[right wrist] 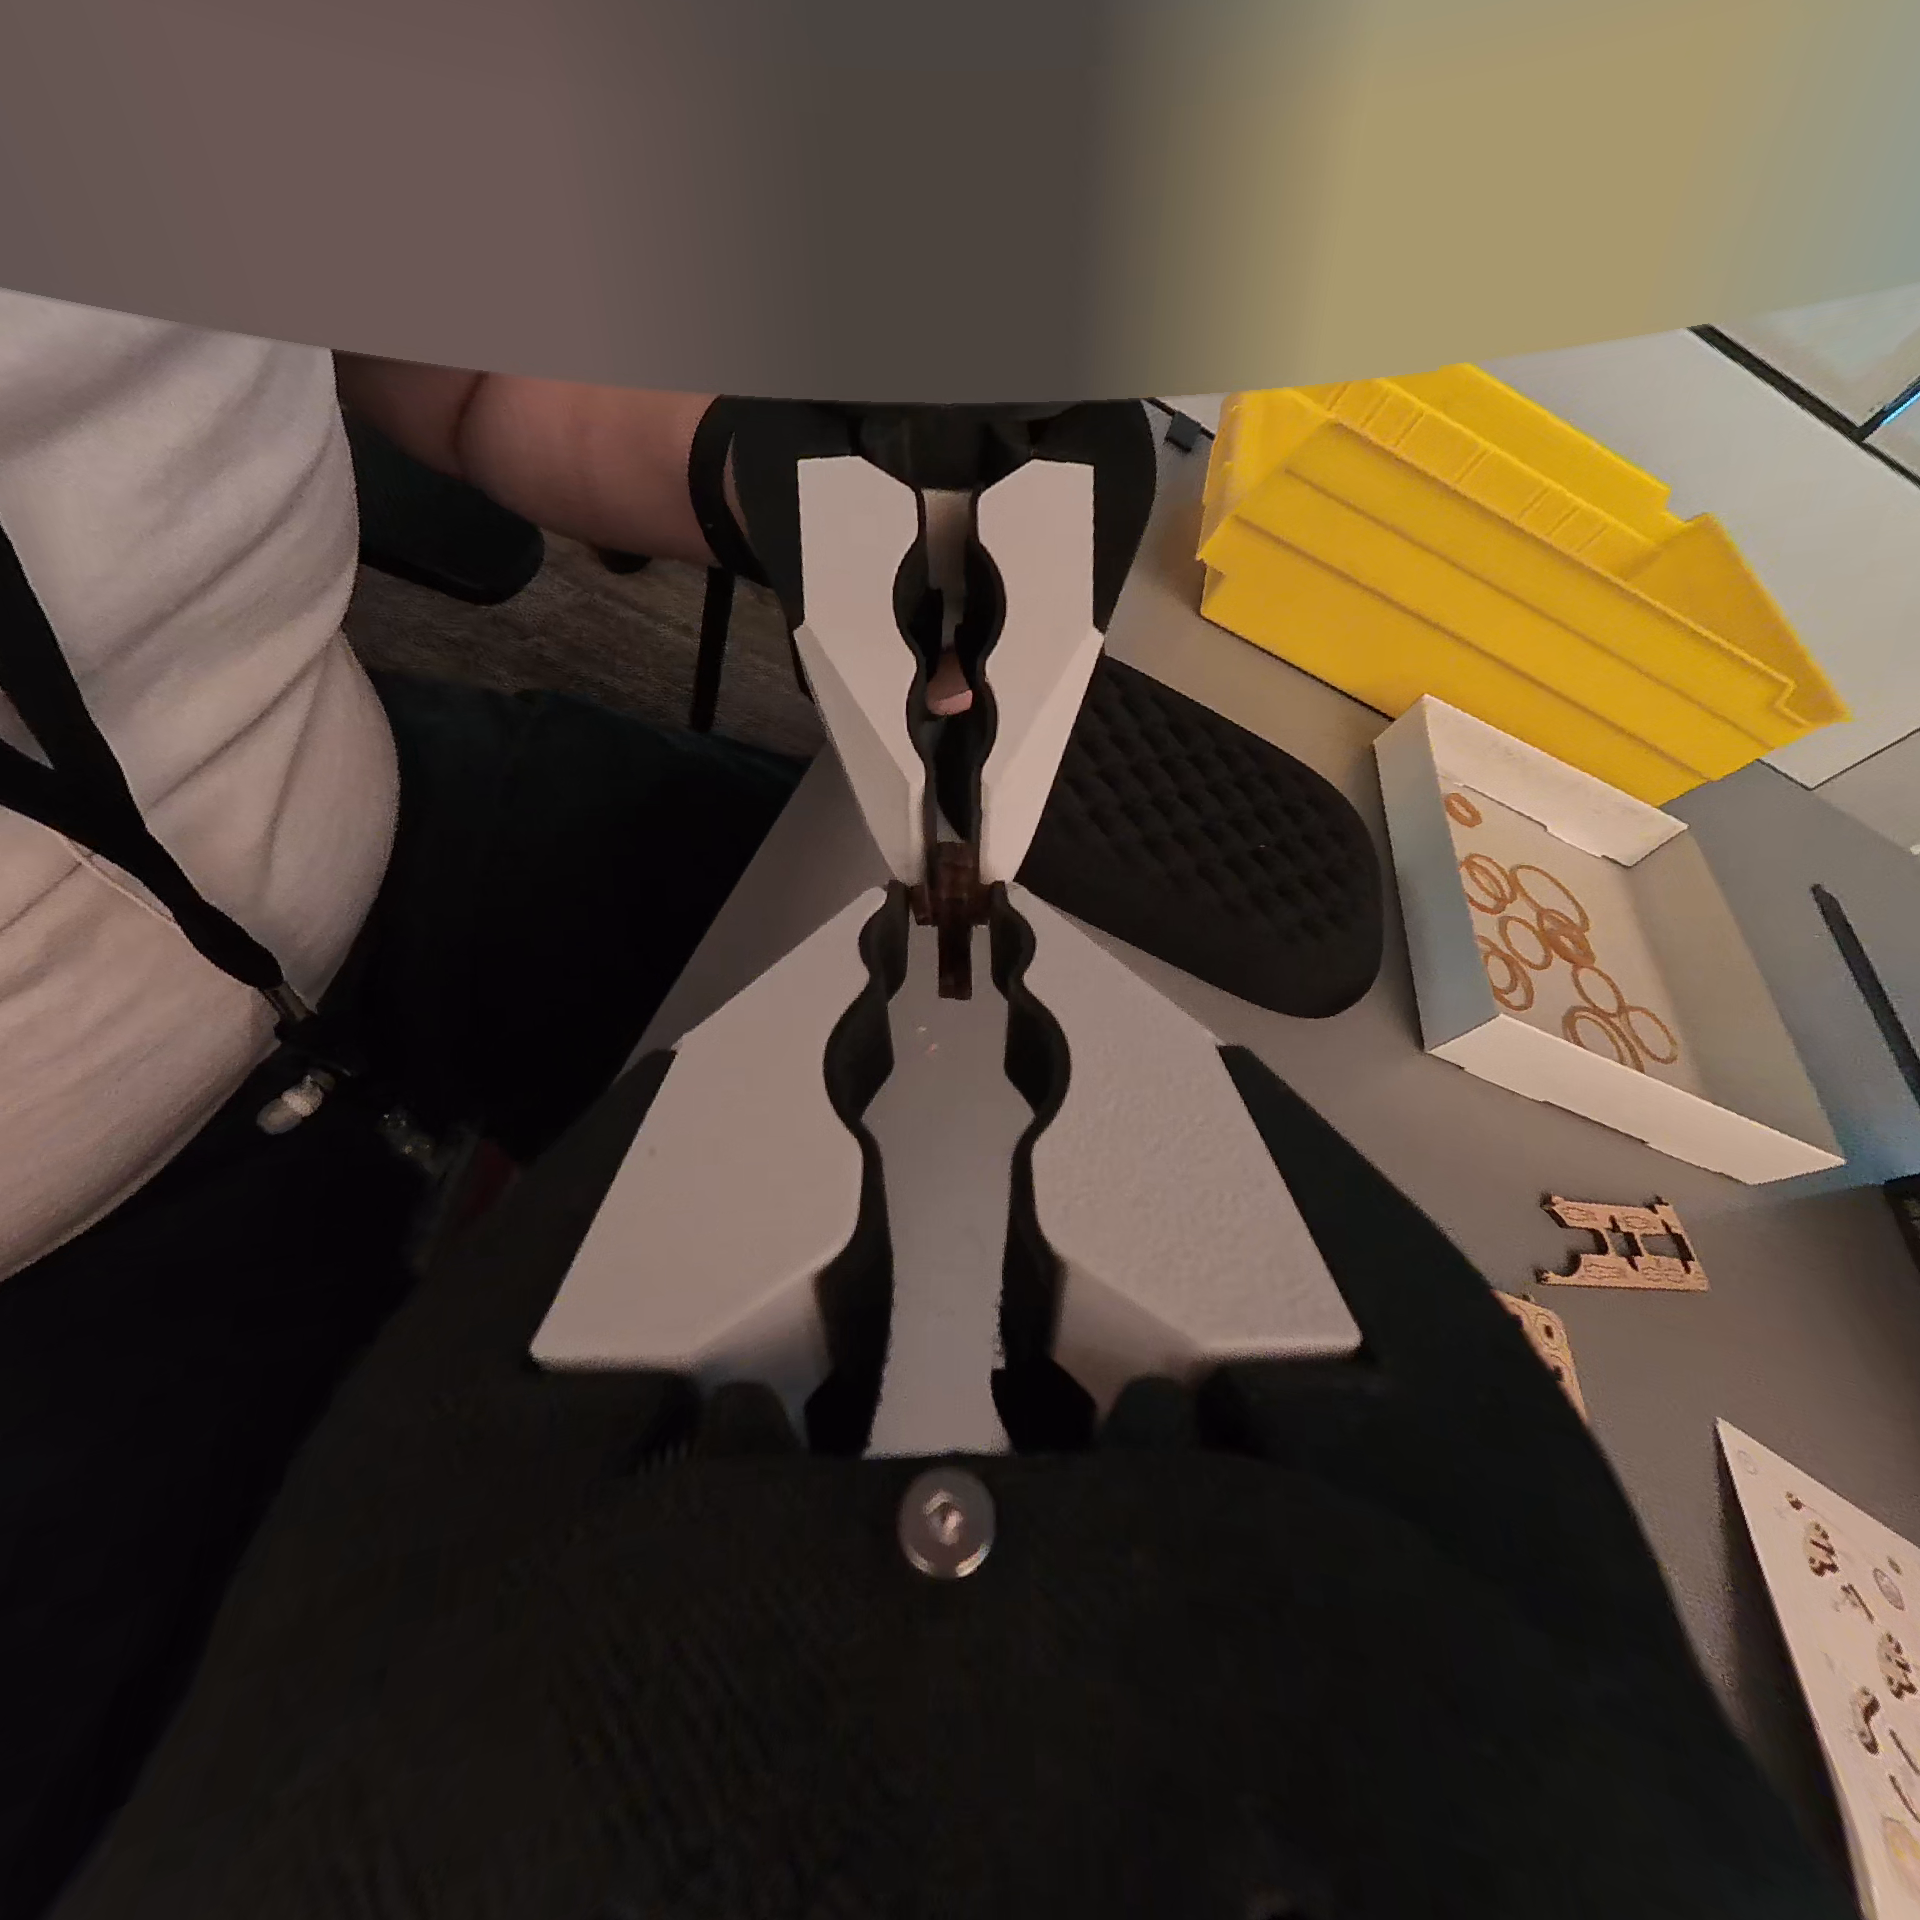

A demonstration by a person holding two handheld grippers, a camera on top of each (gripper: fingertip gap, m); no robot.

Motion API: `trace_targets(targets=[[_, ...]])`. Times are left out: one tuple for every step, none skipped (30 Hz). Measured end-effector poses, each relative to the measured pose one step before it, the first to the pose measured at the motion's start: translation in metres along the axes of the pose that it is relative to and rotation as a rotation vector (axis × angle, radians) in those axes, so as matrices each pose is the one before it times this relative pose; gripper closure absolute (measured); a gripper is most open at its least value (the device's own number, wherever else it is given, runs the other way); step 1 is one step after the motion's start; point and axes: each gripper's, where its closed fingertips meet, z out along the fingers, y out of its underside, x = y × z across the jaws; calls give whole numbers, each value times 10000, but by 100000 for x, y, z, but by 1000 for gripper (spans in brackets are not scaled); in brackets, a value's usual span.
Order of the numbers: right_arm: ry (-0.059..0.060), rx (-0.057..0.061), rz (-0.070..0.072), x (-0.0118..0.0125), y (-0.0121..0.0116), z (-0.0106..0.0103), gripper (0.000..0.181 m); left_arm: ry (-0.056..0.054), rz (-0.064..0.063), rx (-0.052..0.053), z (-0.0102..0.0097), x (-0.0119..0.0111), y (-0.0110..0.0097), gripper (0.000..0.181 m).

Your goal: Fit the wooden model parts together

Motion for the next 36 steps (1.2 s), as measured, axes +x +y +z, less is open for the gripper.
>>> trace_targets(targets=[[42, 32, -52, 2, -4, 1, 168, -1, 7, 4, -12, 6, -6, 177], [96, 43, -159, -13, -71, -40, 168, -7, 21, 31, -11, 15, -49, 177], [73, 12, -167, -68, -50, -26, 169, 16, 47, 18, -17, 62, -44, 177], [54, -34, -107, -62, 9, -5, 169, 14, 55, -13, -9, 58, 0, 177], [16, -8, -15, -52, 27, 0, 169, 1, 53, -22, 20, 52, 31, 177], [-1, 30, 103, 5, 48, -15, 169, -26, 31, -21, 29, -7, 30, 177], [28, 58, 110, 55, 41, -4, 169, -29, 18, -15, 31, -19, 40, 177], [-33, 14, 97, -43, 90, 21, 169, 34, 2, -42, 44, 43, 84, 177], [-116, -83, 107, -118, 179, 26, 169, 78, -16, -77, 78, 125, 156, 177], [-31, -73, 1, -42, 162, 29, 169, 11, 22, -58, 79, 50, 137, 177], [-7, -35, -9, -32, 83, 29, 169, -7, 47, -26, 39, 26, 81, 177], [-35, -29, 15, -69, 68, 15, 169, 36, -3, -33, 29, 68, 68, 177], [-5, 23, -20, -37, 19, -8, 169, 55, -42, -6, 10, 46, 6, 177], [-44, 23, 21, -60, -3, -9, 169, 82, -75, 5, -4, 54, -5, 177], [-42, -58, -2, -36, 76, 19, 169, 65, -69, -27, 31, 17, 58, 177], [40, -66, -46, 64, 99, 42, 169, -14, -12, -26, 18, -74, 82, 177], [29, 34, 59, 104, 18, 32, 169, -37, 14, 6, -22, -134, 27, 177], [-150, 161, 166, -73, -76, 12, 169, 70, -49, 19, -25, -14, -26, 177], [-204, 68, 181, -68, 21, -49, 169, 137, -146, -13, 30, 57, 13, 177], [-41, -33, 16, 81, 62, -64, 169, 68, -172, -25, 92, -46, 23, 177], [96, -109, -196, 129, 89, -34, 169, 48, -150, -61, 86, -97, 64, 177], [79, -262, -235, 68, 262, 48, 168, 101, -137, -159, 113, -15, 199, 177], [66, -260, -206, 40, 250, 77, 168, 81, -98, -182, 114, -24, 236, 177], [81, -136, -170, 63, 93, 71, 167, 15, -24, -107, 76, -38, 156, 177], [-28, -117, -59, -55, 85, 53, 167, 13, 0, -61, 48, -4, 89, 177], [-45, -110, -41, -31, 99, 21, 166, 11, -20, -55, 26, -4, 71, 177], [-24, -79, -55, -5, 64, 15, 166, 39, -39, -32, 14, 33, 43, 177], [-13, -50, -90, -21, 17, 18, 168, 65, -57, -20, 33, 64, 37, 177], [-29, -73, -142, -72, 35, 6, 168, 68, -57, -18, 31, 63, 48, 177], [-44, -61, -139, -112, 19, 17, 169, 83, -37, -15, 26, 91, 40, 177], [-51, -54, -92, -97, 22, 27, 169, 61, -36, -18, 16, 81, 43, 177], [-12, -33, -64, -17, 1, 27, 169, 17, -25, -12, -1, 6, 22, 177], [8, 4, -62, -5, -6, 32, 169, 18, -33, -4, -8, 1, 20, 177], [-38, -11, -23, -58, 24, 41, 169, 68, -64, -30, 12, 44, 61, 177], [-93, -35, -5, -106, 75, 55, 169, 77, -48, -47, 42, 83, 90, 177], [-93, -31, -9, -110, 70, 50, 169, 43, 0, -42, 56, 77, 95, 177]])
